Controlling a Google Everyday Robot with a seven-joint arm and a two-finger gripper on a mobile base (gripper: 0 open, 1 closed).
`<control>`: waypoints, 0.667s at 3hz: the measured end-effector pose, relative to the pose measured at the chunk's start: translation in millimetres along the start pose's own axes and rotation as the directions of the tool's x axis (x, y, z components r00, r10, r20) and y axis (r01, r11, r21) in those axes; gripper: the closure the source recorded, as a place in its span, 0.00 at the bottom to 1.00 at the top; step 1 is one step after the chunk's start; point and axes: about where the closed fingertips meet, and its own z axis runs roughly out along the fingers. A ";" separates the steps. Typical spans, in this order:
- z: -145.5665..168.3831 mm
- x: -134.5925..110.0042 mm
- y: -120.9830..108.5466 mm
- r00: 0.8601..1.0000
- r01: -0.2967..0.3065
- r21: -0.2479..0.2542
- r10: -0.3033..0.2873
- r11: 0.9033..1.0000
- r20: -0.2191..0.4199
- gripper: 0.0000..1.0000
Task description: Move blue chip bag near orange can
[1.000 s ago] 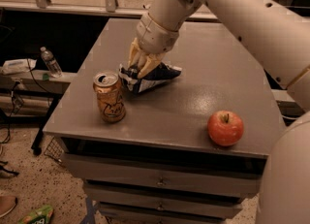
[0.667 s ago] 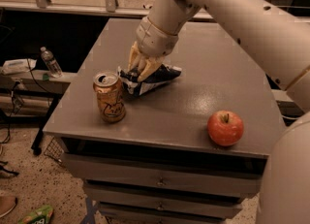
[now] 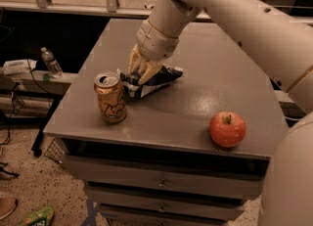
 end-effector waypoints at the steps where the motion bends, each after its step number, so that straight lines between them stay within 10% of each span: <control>1: 1.8 -0.3 -1.5 1.000 0.001 0.002 -0.001 1.000 0.001 0.59; 2: 3.7 -0.6 -3.0 1.000 0.002 0.004 -0.002 1.000 0.002 0.35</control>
Offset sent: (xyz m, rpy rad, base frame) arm 0.0007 0.0018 -0.0010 0.0021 -0.0011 0.0002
